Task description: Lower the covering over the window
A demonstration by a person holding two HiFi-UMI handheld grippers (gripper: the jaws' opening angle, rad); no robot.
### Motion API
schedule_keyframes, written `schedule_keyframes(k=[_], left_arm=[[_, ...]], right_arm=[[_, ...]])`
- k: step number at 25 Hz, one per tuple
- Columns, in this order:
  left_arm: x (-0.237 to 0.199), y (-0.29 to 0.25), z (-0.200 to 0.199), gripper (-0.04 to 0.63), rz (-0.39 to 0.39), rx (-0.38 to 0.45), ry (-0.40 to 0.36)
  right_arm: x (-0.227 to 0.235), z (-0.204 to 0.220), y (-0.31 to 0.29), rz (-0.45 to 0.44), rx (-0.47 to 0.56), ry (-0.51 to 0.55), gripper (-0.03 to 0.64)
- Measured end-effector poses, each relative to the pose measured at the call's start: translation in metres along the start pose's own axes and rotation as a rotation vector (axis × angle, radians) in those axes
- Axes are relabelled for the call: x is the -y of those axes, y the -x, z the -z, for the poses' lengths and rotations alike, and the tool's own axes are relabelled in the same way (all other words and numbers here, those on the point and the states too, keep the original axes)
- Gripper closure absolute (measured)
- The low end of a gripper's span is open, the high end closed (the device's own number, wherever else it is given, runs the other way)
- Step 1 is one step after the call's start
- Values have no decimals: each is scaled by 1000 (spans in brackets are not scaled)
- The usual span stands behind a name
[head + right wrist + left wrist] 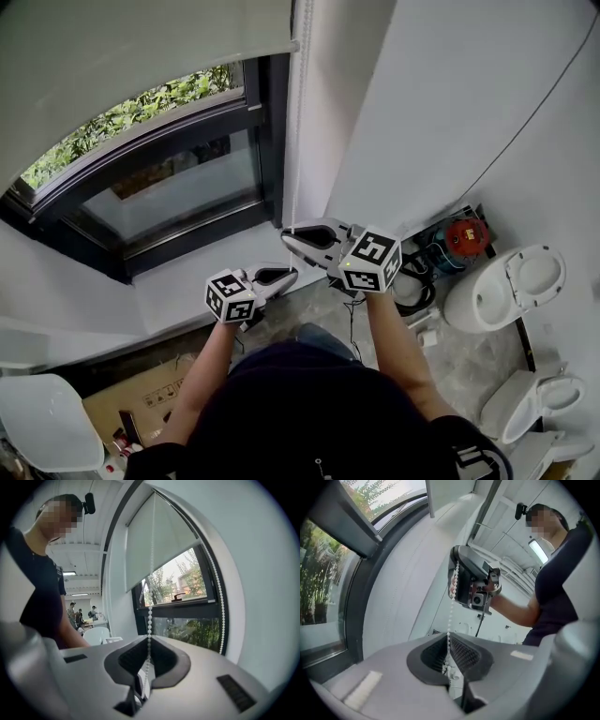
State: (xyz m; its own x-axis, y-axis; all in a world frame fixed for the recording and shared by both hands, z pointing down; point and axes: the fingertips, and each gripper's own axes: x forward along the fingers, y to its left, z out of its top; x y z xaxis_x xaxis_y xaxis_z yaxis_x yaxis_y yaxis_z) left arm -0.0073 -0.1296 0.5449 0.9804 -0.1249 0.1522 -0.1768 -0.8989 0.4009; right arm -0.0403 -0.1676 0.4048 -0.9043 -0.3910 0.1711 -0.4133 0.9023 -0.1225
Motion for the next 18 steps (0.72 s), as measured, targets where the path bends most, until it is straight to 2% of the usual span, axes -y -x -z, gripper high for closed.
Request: schedule_keyframes(k=[3,7,13,16,18], left_arm=[[-5,-1,2,572,-7,-17,-3],[-16,0,27,572,-22,-113,-11],[-23,3,29,571,-40,-66,17],[-24,2,45,571,-44,-148,10],[-20,2,54,571,-27,-177,24]], right_arm=[[3,3,-3,-7,-1,-22,594],[5,28,-11,-1,-89,-11,594],[3,31,-17,-10,-69,-32,594],[6,47,-22,-13,-114,-46,595],[4,54,-22,-19,-108,-73,595]])
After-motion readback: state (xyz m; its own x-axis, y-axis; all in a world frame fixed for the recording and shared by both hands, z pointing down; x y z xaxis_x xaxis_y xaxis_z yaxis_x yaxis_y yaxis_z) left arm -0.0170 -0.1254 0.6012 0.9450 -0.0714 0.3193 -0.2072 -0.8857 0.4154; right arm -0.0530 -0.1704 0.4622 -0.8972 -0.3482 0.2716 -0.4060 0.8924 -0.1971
